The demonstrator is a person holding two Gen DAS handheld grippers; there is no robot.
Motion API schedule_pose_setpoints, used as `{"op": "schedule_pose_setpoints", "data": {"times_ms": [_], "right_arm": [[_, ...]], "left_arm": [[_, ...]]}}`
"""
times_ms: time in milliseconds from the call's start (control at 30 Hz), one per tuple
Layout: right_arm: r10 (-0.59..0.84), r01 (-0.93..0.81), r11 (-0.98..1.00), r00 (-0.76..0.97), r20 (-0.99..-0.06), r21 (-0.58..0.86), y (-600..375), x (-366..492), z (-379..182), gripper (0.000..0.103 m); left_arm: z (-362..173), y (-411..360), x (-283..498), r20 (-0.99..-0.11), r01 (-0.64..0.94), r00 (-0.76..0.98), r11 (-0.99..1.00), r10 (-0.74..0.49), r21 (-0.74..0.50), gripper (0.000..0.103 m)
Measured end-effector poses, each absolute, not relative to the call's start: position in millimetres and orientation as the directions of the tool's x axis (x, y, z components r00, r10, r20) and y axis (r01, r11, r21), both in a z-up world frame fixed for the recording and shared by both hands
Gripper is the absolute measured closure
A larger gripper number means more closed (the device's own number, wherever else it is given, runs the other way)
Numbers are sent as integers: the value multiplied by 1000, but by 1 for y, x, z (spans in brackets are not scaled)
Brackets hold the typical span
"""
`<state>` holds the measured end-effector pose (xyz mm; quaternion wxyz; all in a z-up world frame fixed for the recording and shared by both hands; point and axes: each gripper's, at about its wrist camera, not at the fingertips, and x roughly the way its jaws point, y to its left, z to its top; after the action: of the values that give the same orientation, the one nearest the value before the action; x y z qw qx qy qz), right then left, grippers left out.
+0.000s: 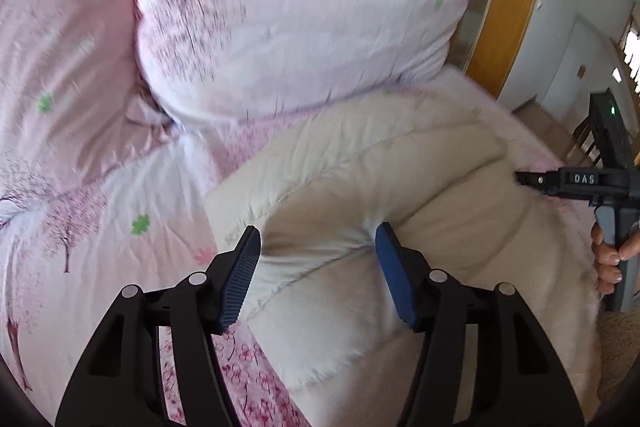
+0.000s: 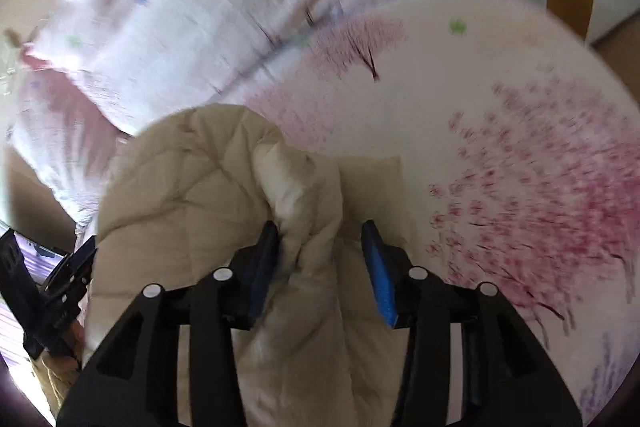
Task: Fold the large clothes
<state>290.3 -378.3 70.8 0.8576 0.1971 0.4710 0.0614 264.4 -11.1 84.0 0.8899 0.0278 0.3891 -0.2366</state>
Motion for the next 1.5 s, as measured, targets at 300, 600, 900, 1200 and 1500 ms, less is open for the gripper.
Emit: {"op": "schedule_pose_setpoints", "data": {"times_ms": [300,600,900,1200,1500], "right_arm": [[325,-91,937,576,-750,336,-338,221,82,62],[347,-24,924,477,-807,383,-339,248,51,61],[394,-141,908,603,-693,394,-337,159,83,60],[338,-114,936,551,-763,332,-323,142,46,58],[330,-105,940,516,-791,323,-319,143,49,45]], "left_arm": [[99,-38,214,-728,569,525,818,-440,-84,42],[84,-43,215,-739,542,541,838,-402,-59,42],[109,-32,141,-649,636,542,765,-534,-99,42],[77,-48,130,-722,645,504,763,-474,-51,42],[74,-46,120,-719,635,518,772,-464,-40,36]]}}
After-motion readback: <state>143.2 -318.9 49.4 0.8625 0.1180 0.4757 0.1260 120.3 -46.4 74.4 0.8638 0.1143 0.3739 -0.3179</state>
